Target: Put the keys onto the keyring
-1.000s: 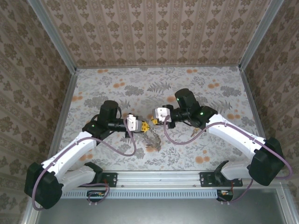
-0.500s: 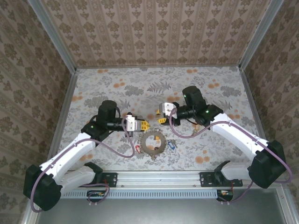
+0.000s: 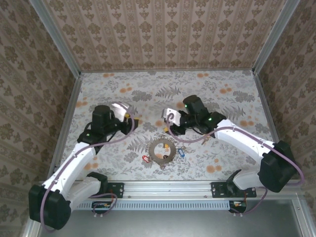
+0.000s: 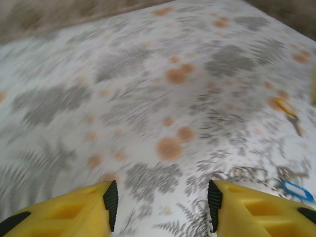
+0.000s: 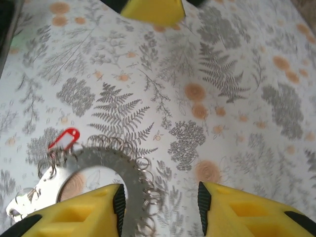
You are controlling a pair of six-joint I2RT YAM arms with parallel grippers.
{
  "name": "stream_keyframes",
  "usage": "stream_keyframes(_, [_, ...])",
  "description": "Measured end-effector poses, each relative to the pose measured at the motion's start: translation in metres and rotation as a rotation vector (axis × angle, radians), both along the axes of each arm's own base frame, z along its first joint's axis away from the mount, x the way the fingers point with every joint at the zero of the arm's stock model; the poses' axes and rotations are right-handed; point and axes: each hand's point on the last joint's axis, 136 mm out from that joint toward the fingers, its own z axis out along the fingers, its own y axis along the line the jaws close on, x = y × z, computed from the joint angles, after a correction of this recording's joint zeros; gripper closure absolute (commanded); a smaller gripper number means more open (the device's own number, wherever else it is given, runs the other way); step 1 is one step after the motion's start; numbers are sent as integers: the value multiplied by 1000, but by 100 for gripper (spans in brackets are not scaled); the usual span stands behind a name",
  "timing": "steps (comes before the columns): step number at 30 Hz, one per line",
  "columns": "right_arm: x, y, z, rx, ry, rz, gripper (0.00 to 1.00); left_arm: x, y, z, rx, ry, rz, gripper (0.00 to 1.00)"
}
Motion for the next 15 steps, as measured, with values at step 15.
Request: stream_keyframes(15, [16, 7, -50, 123, 906, -1107, 61, -9, 93, -38, -129, 335, 502, 25])
